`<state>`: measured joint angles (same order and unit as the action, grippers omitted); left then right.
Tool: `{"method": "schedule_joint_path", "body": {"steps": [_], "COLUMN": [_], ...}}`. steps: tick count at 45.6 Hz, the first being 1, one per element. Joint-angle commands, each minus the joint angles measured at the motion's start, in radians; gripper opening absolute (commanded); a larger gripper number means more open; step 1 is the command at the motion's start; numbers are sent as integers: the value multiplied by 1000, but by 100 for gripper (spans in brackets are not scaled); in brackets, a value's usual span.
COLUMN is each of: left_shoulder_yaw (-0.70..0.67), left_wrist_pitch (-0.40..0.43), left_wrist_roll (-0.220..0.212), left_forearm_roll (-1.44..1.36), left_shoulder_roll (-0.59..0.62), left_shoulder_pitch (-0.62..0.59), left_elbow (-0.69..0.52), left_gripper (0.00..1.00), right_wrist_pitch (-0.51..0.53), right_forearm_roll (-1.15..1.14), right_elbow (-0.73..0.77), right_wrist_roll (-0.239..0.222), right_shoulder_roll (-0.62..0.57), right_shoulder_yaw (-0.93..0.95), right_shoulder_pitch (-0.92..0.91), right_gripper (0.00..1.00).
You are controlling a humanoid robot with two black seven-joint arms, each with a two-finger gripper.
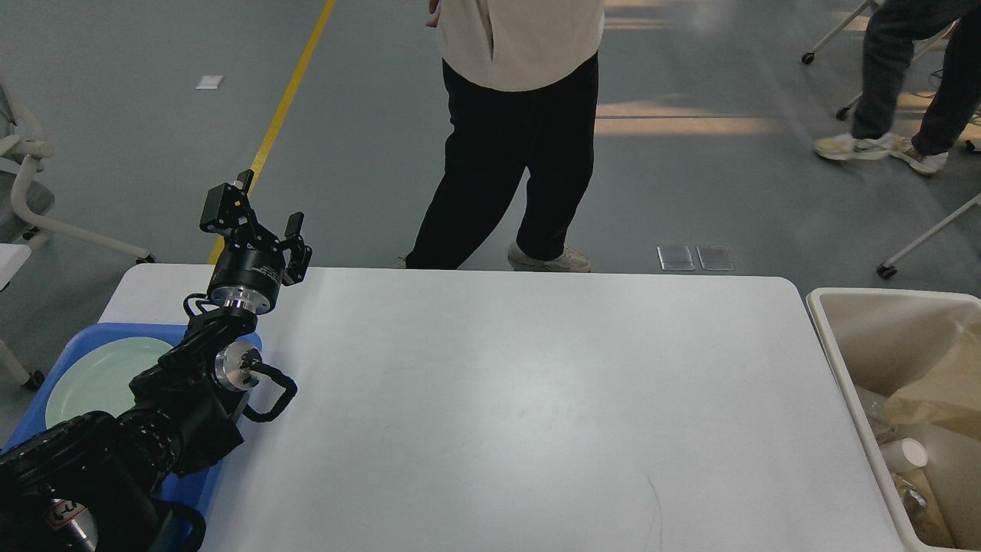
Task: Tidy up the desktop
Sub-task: 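Release the paper bag into the bin and raise the right gripper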
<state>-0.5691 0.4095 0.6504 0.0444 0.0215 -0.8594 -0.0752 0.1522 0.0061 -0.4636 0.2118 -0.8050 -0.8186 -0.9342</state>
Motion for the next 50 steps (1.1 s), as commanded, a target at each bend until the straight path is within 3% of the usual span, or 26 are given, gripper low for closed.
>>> {"method": "schedule_joint_path", "body": {"steps": [1,2,3,20,31,36,50], "left_shoulder_yaw": [0,0,0,0,0,0,0], "left_wrist_pitch": [0,0,0,0,0,0,0], "left_wrist_roll": [0,0,0,0,0,0,0], "left_forearm_roll": [0,0,0,0,0,0,0], "left_shoulder_roll": [0,0,0,0,0,0,0], "left_shoulder_pitch": [-1,-1,-1,0,-1,-1,-1], "left_elbow": [0,0,0,0,0,0,0], "left_gripper": [97,97,97,97,97,97,97], "right_wrist_pitch": [-14,-16,-16,-2,-3,-2,-20], "right_forearm_roll": [0,0,0,0,-8,-5,-2], "right_elbow": [55,59,59,51,68,66,77], "right_wrist_roll": [0,0,0,1,3,1,1], "right_shoulder_roll": [15,21,27,110,199,280,547], "right_shoulder_yaw": [19,19,19,26,170,311,919], "right_shoulder_pitch": [11,12,12,2,-107,-156,-118], "right_gripper": [88,98,100,100,100,100,100]}}
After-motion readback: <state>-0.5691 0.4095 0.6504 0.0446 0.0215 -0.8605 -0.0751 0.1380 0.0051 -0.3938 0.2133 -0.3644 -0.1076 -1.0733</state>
